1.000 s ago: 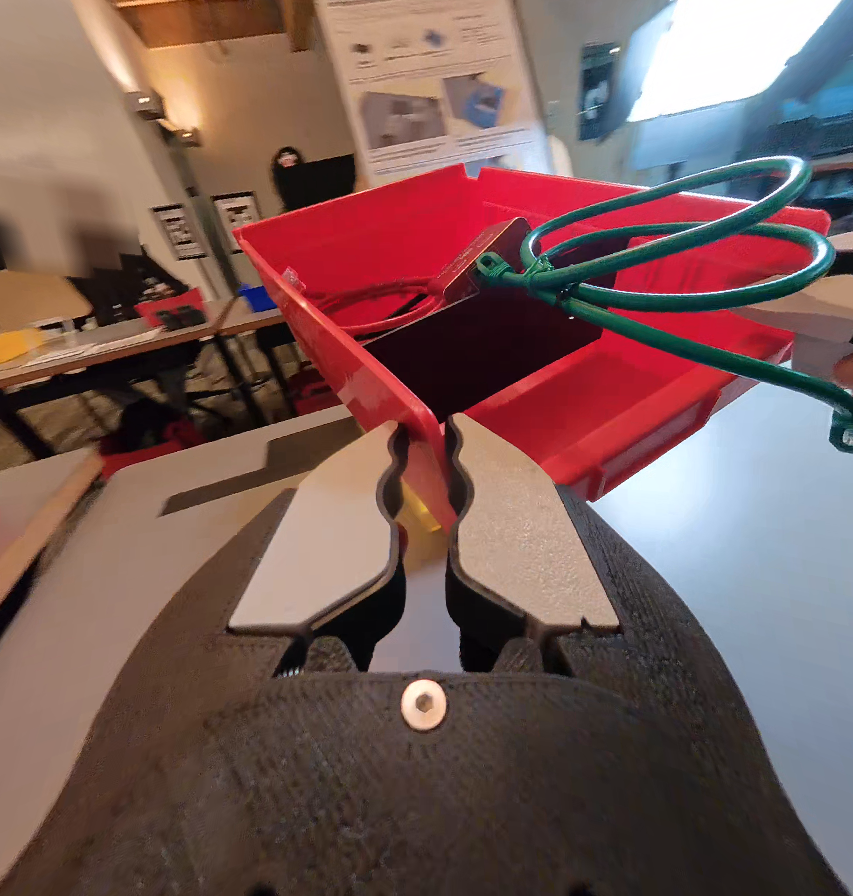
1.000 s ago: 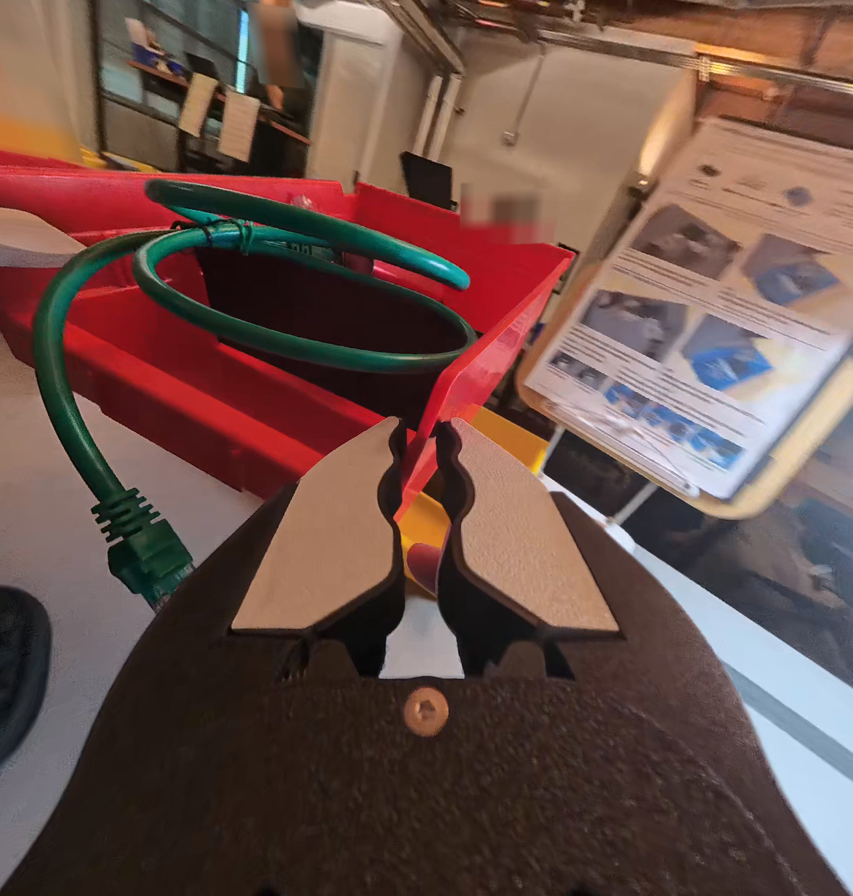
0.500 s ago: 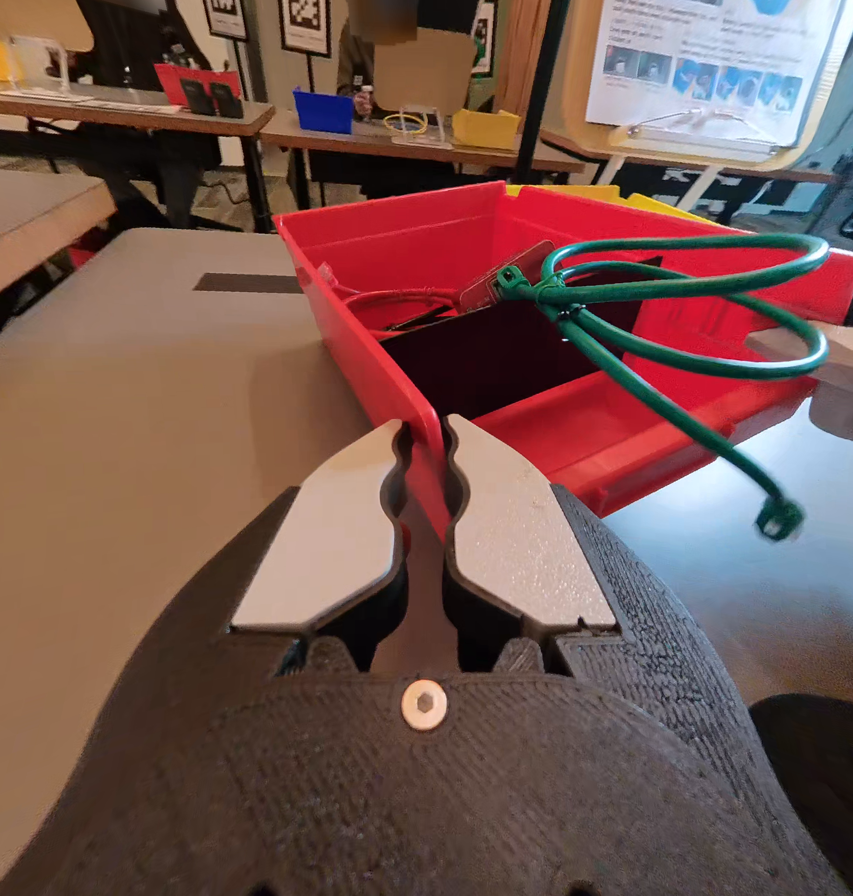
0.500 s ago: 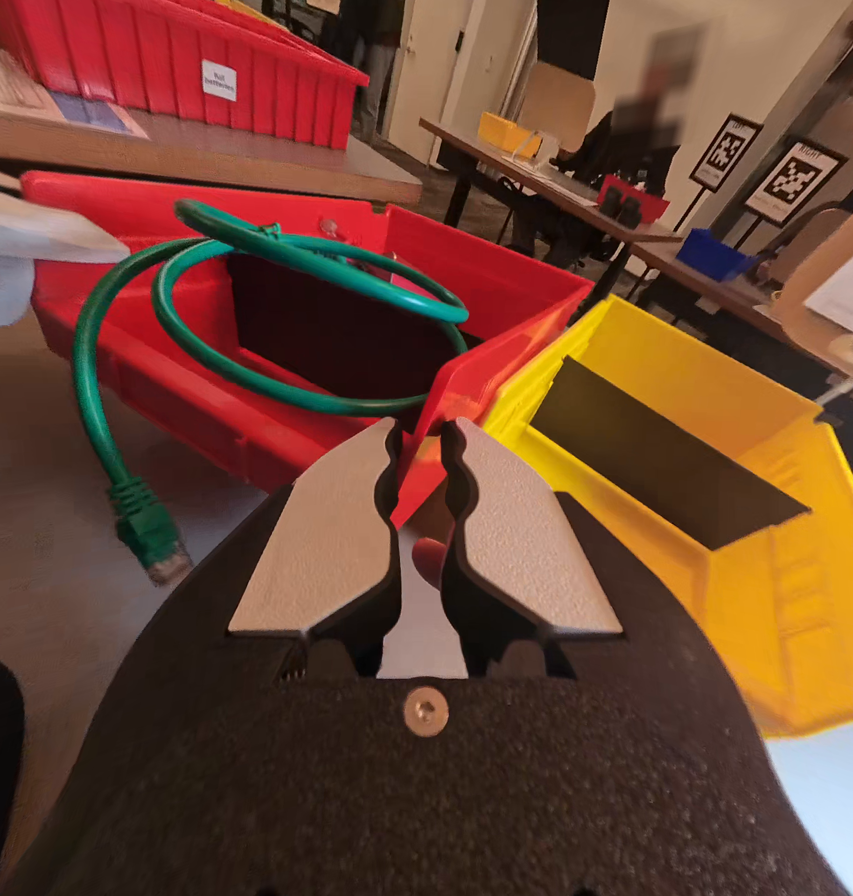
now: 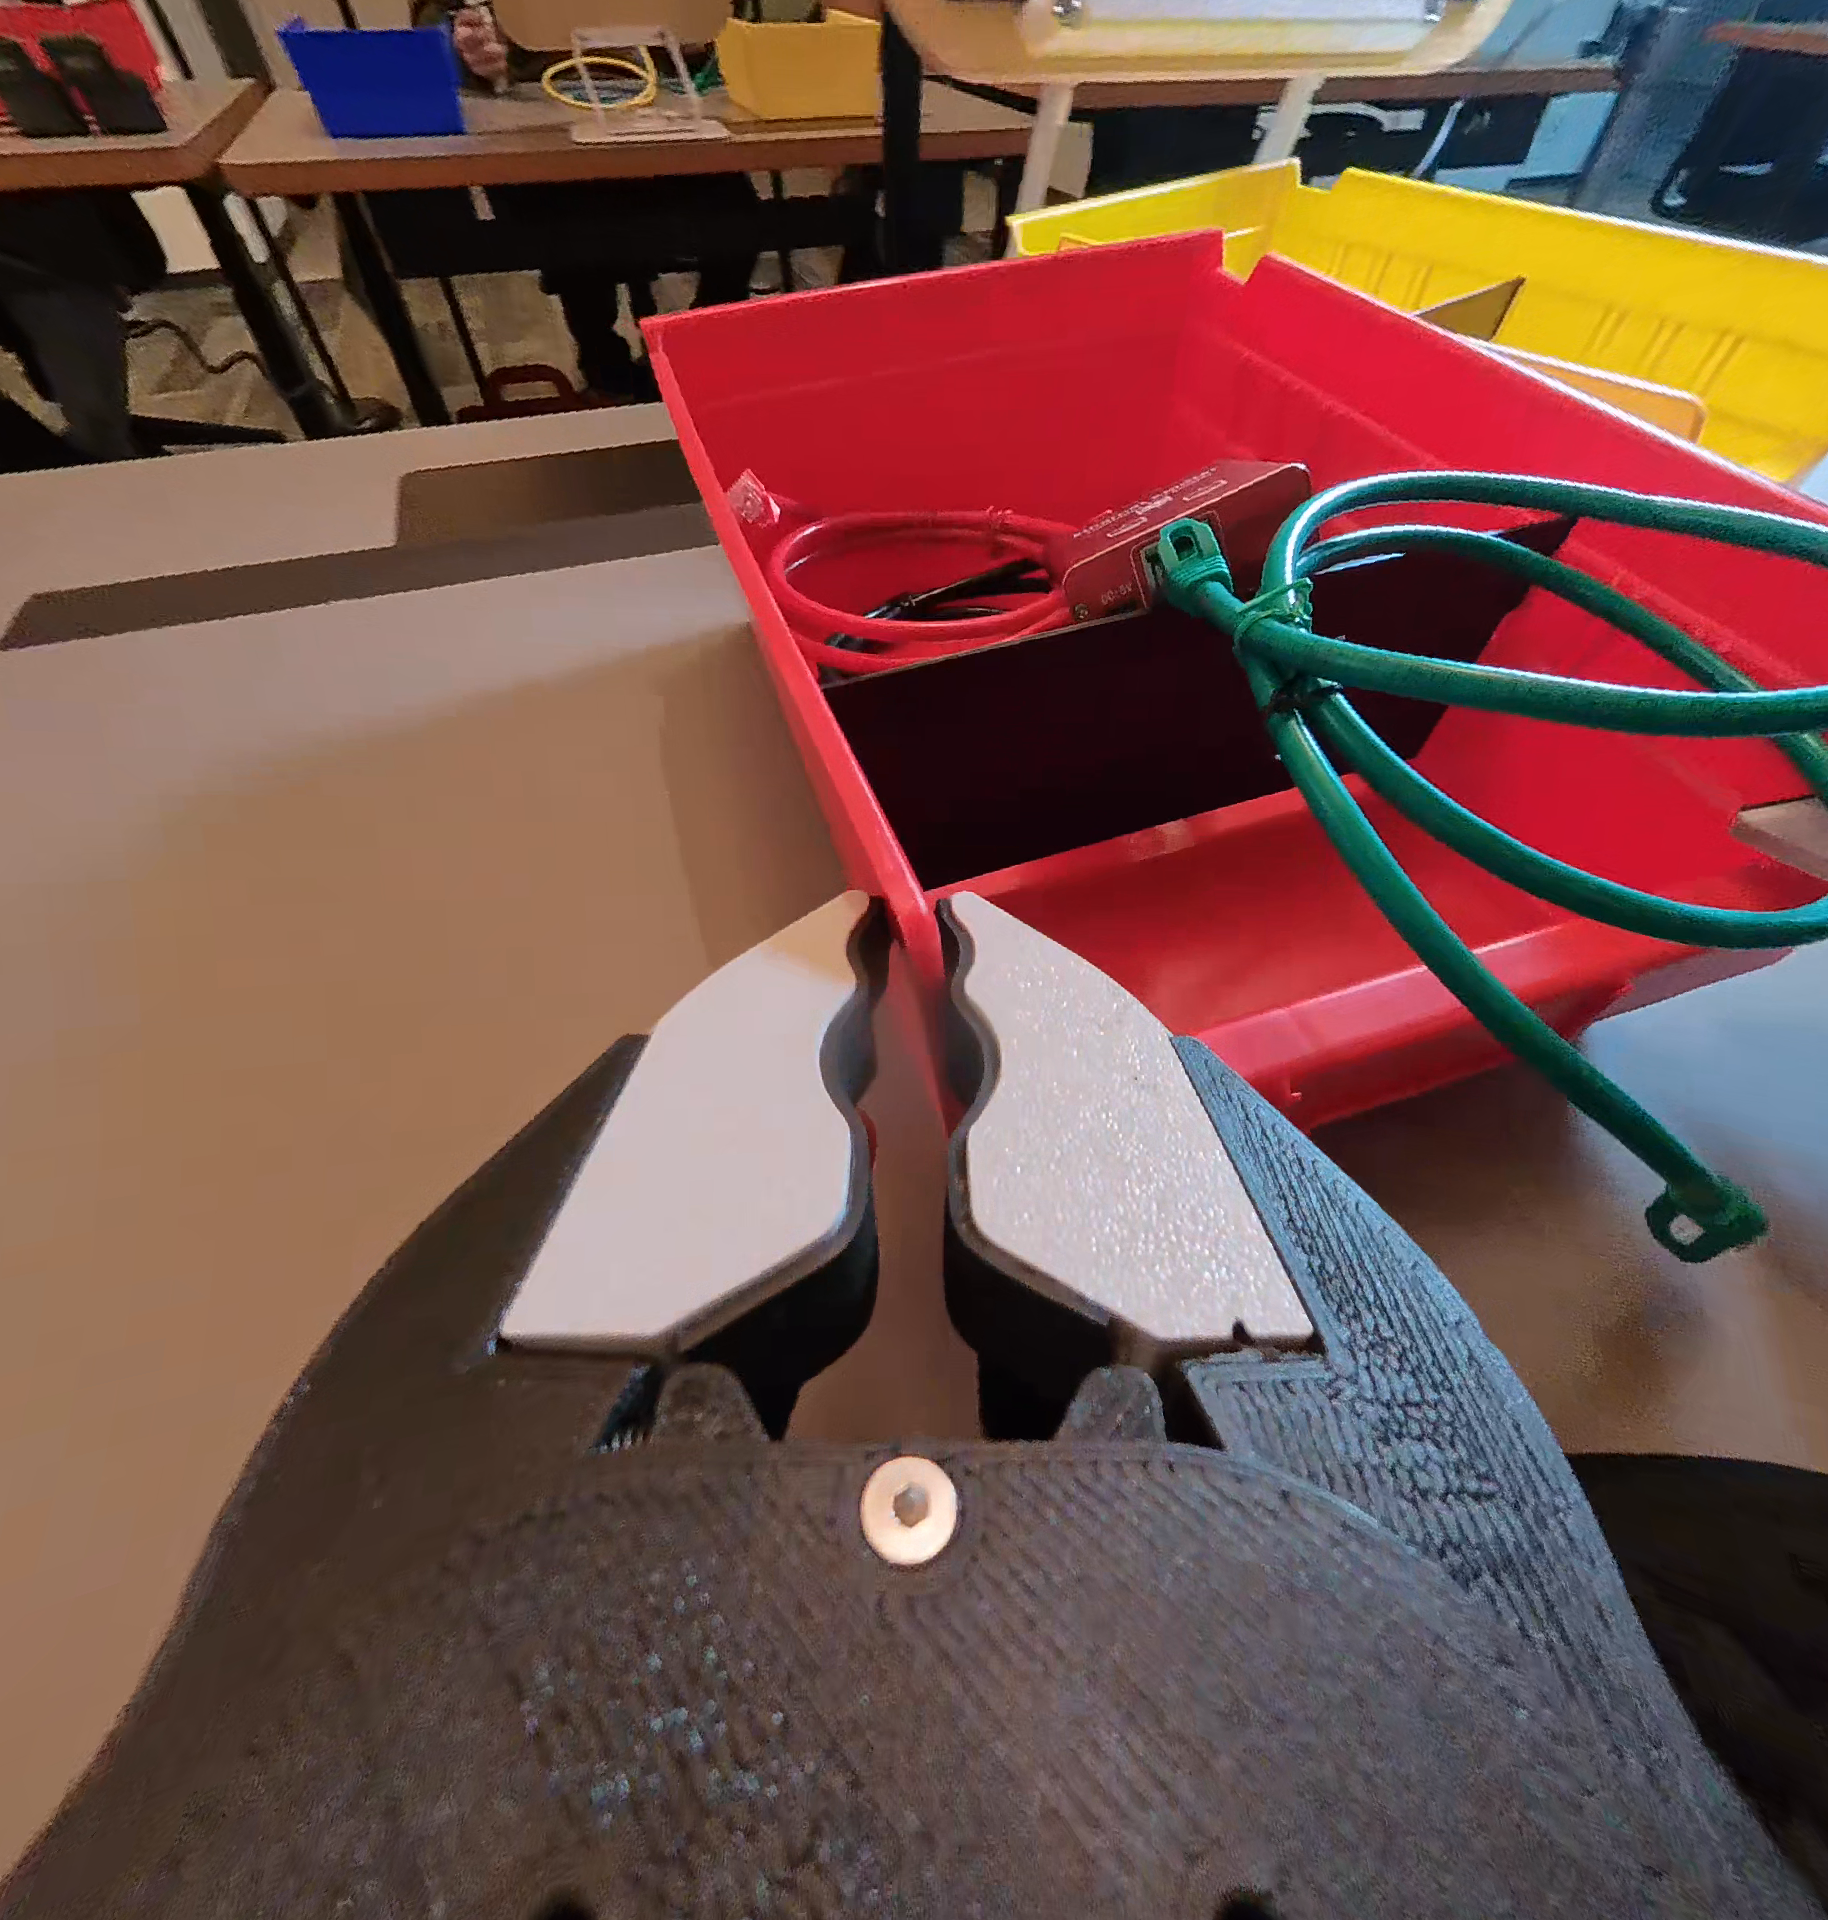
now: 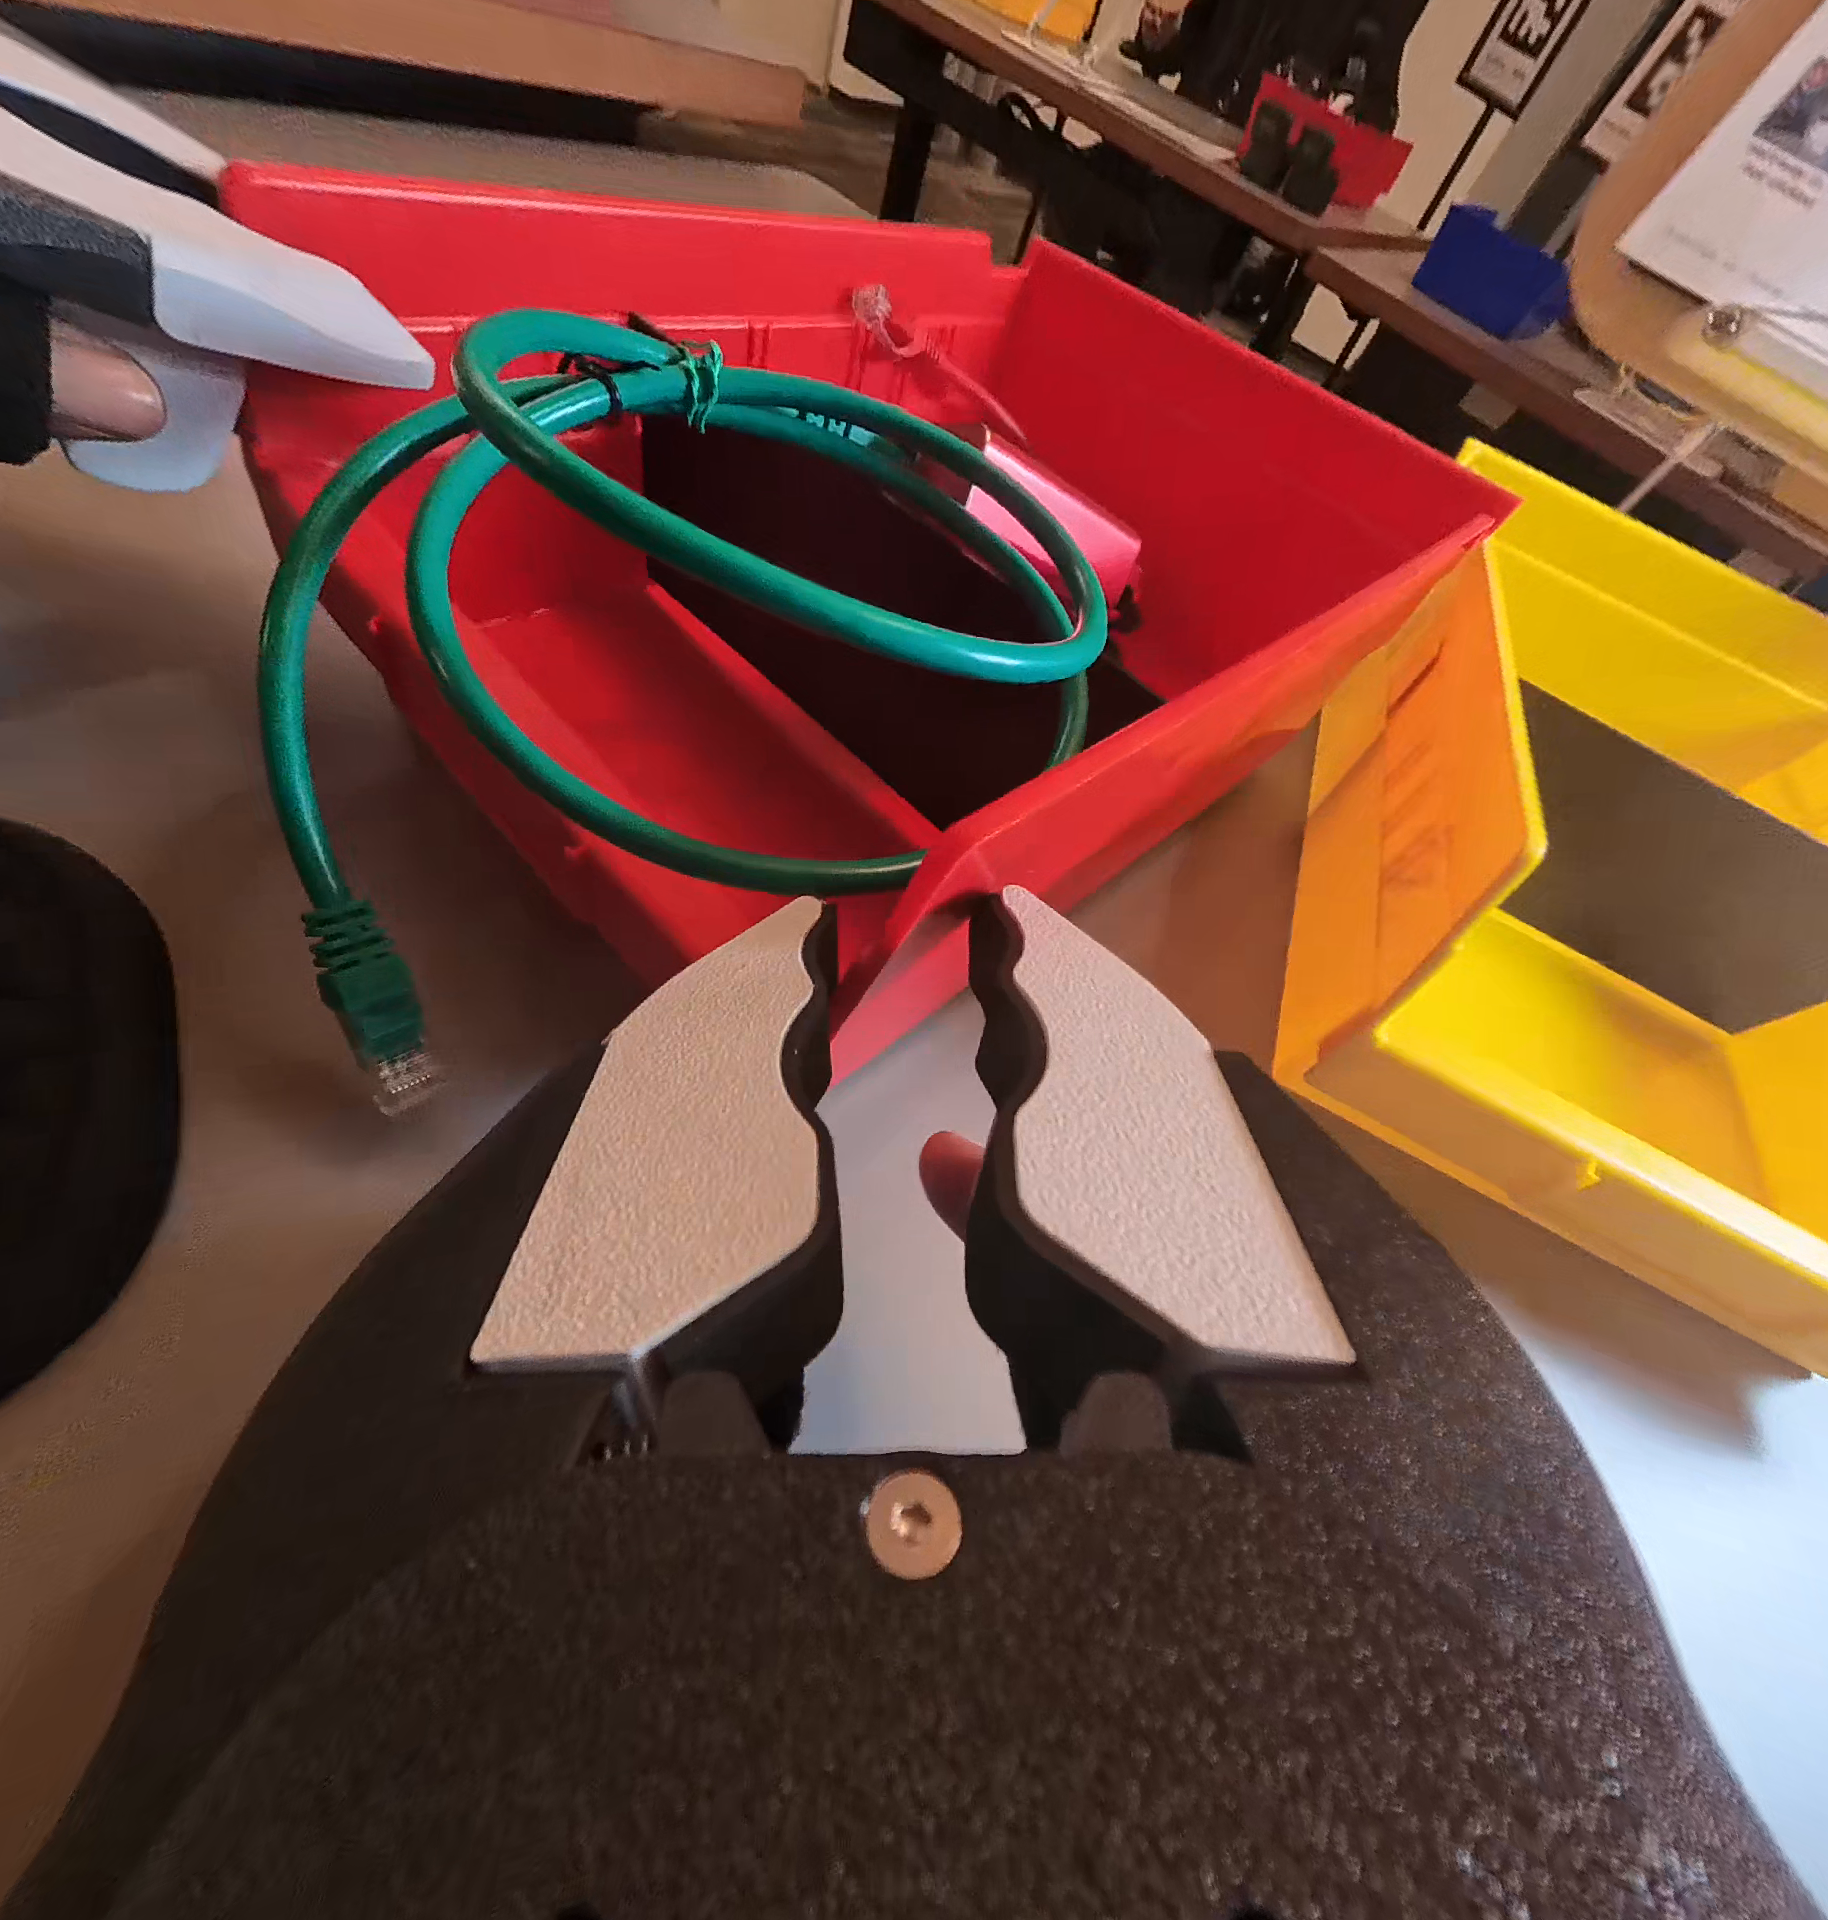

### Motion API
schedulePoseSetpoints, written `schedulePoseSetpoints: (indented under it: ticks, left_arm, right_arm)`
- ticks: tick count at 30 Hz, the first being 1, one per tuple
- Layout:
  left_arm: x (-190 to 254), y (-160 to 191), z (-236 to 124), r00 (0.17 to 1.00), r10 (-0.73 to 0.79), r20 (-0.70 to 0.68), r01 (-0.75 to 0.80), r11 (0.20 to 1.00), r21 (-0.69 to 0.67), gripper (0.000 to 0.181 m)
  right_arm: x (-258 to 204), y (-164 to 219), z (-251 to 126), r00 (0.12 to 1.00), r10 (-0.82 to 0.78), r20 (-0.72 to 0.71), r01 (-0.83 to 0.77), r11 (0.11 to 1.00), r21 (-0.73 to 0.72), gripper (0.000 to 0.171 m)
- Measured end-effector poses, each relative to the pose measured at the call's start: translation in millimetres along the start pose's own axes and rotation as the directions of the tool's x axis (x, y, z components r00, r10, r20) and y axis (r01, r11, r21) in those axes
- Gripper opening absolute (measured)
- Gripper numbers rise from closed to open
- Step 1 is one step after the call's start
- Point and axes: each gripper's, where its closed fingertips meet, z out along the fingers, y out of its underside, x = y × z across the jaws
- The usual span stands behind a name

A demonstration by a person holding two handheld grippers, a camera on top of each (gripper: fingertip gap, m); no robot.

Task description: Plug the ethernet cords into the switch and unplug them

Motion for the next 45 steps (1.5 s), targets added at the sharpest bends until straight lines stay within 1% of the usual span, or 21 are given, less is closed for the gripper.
schedulePoseSetpoints:
  ticks: [1, 4, 6, 7, 9, 11, 13, 14, 16, 19, 21, 24, 26, 27, 28, 29, 30, 34, 37, 40, 45]
  left_arm:
    - [5.8, -0.9, 3.3, 1.000, 0.017, -0.012, -0.017, 1.000, -0.003, 0.009]
    - [13.4, -5.3, 6.6, 0.996, 0.087, -0.020, -0.087, 0.996, -0.004, 0.016]
    - [8.7, -18.0, 0.4, 0.991, 0.124, 0.040, -0.125, 0.992, 0.031, 0.035]
    - [8.3, -25.6, -4.3, 0.984, 0.163, 0.064, -0.166, 0.985, 0.042, 0.038]
    - [19.1, -39.9, -11.4, 0.961, 0.272, 0.060, -0.274, 0.961, 0.043, 0.042]
    - [40.0, -43.0, -13.0, 0.922, 0.387, -0.011, -0.387, 0.922, -0.013, 0.047]
    - [64.2, -34.0, -10.7, 0.871, 0.473, -0.133, -0.485, 0.870, -0.084, 0.050]
    - [70.3, -29.1, -8.0, 0.840, 0.518, -0.160, -0.537, 0.834, -0.122, 0.052]
    - [71.5, -21.6, -3.4, 0.725, 0.669, -0.163, -0.689, 0.701, -0.183, 0.055]
    - [87.1, -13.7, 3.3, 0.565, 0.795, -0.220, -0.824, 0.537, -0.179, 0.054]
    - [95.7, -1.9, 8.2, 0.498, 0.816, -0.293, -0.866, 0.454, -0.210, 0.055]
    - [99.9, 18.5, 19.1, 0.430, 0.805, -0.408, -0.897, 0.333, -0.289, 0.058]
    - [105.9, 31.6, 24.6, 0.397, 0.772, -0.497, -0.914, 0.282, -0.292, 0.052]
    - [106.7, 40.0, 26.6, 0.410, 0.738, -0.536, -0.907, 0.271, -0.321, 0.054]
    - [104.7, 49.5, 28.8, 0.420, 0.709, -0.566, -0.900, 0.246, -0.360, 0.053]
    - [100.4, 56.1, 33.4, 0.417, 0.707, -0.570, -0.896, 0.216, -0.388, 0.042]
    - [98.0, 55.7, 39.7, 0.403, 0.733, -0.548, -0.899, 0.207, -0.386, 0.030]
    - [98.8, 53.0, 44.4, 0.481, 0.729, -0.486, -0.867, 0.315, -0.385, 0.032]
    - [87.9, 53.7, 40.7, 0.520, 0.723, -0.454, -0.846, 0.365, -0.388, 0.033]
    - [76.0, 54.9, 35.9, 0.543, 0.723, -0.428, -0.832, 0.395, -0.389, 0.034]
    - [45.7, 54.3, 35.1, 0.575, 0.726, -0.378, -0.806, 0.423, -0.413, 0.034]
  right_arm:
    - [4.8, 3.9, -2.6, 1.000, 0.005, 0.002, -0.005, 1.000, -0.009, 0.025]
    - [15.3, 13.8, -0.1, 0.998, 0.026, 0.054, -0.023, 0.998, -0.056, 0.026]
    - [20.9, 13.6, 2.9, 0.995, 0.031, 0.099, -0.025, 0.998, -0.063, 0.026]
    - [23.9, 14.8, 2.9, 0.993, 0.027, 0.118, -0.019, 0.997, -0.076, 0.028]
    - [29.1, 13.3, -3.5, 0.984, 0.034, 0.172, -0.024, 0.998, -0.063, 0.046]
    - [35.9, 11.8, -17.3, 0.968, 0.033, 0.250, -0.026, 0.999, -0.035, 0.061]
    - [45.3, 8.9, -35.1, 0.932, 0.044, 0.361, -0.053, 0.998, 0.014, 0.066]
    - [59.0, 9.5, -40.8, 0.925, 0.067, 0.373, -0.079, 0.997, 0.017, 0.067]
    - [96.3, 17.4, -42.9, 0.941, 0.069, 0.332, -0.067, 0.998, -0.019, 0.065]
    - [152.9, 51.8, -28.4, 0.968, -0.131, 0.215, 0.170, 0.969, -0.177, 0.067]
    - [170.3, 74.8, -17.0, 0.933, -0.261, 0.249, 0.330, 0.897, -0.293, 0.071]
    - [179.4, 93.7, 3.9, 0.810, -0.467, 0.355, 0.577, 0.742, -0.342, 0.077]
    - [177.2, 108.8, 16.2, 0.745, -0.489, 0.454, 0.656, 0.658, -0.368, 0.078]
    - [176.2, 111.6, 21.8, 0.746, -0.463, 0.478, 0.650, 0.661, -0.374, 0.064]
    - [175.1, 112.2, 26.0, 0.755, -0.430, 0.496, 0.633, 0.677, -0.375, 0.058]
    - [177.7, 112.2, 29.0, 0.761, -0.420, 0.495, 0.624, 0.682, -0.381, 0.051]
    - [177.3, 112.2, 28.9, 0.753, -0.424, 0.503, 0.631, 0.681, -0.371, 0.050]
    - [169.1, 115.9, 9.1, 0.717, -0.492, 0.494, 0.682, 0.641, -0.352, 0.041]
    - [166.3, 116.2, -18.5, 0.745, -0.531, 0.404, 0.665, 0.633, -0.395, 0.032]
    - [169.1, 124.3, -53.3, 0.817, -0.471, 0.333, 0.577, 0.679, -0.454, 0.034]
    - [172.7, 148.5, -96.7, 0.844, -0.467, 0.263, 0.531, 0.661, -0.531, 0.036]
